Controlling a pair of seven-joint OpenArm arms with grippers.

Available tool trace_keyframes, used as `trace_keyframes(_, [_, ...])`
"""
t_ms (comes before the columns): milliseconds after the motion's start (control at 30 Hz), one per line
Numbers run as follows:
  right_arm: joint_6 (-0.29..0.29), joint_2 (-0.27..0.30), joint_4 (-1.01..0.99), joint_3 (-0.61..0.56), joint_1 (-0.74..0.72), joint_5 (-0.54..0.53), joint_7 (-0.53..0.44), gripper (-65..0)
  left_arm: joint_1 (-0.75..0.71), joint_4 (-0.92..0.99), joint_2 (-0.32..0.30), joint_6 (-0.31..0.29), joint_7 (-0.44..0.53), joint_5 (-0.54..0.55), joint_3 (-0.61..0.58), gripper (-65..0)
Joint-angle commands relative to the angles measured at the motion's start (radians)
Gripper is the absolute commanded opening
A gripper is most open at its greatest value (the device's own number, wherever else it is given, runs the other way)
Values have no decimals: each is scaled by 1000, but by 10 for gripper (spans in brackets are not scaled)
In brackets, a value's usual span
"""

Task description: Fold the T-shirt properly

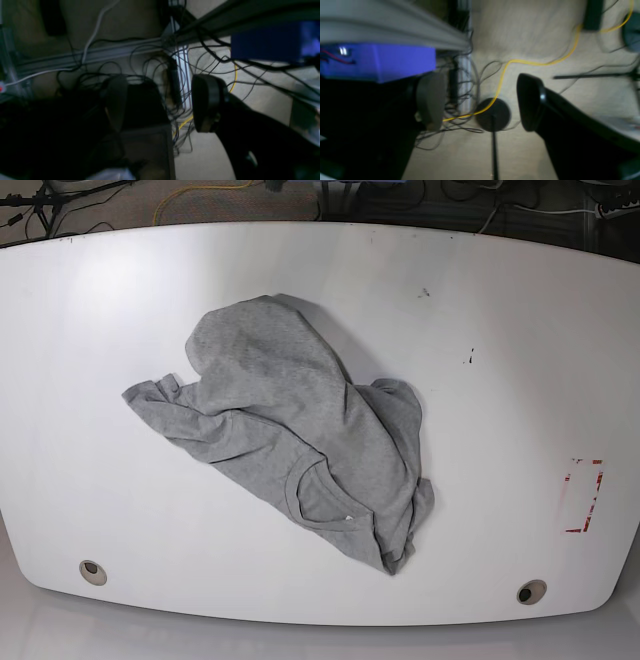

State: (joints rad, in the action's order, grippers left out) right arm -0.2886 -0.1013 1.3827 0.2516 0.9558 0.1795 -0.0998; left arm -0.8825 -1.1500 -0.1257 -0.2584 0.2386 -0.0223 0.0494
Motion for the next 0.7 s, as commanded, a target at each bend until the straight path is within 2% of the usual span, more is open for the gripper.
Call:
trace_keyframes(0, [-5, 3, 46, 1, 39, -5, -11, -226, -49, -47, -4, -4, 9, 4, 5, -279])
trace_keyframes(667, [-17, -7, 267, -1, 149, -10, -7, -227, -206, -278, -5, -4, 9, 9, 28, -280])
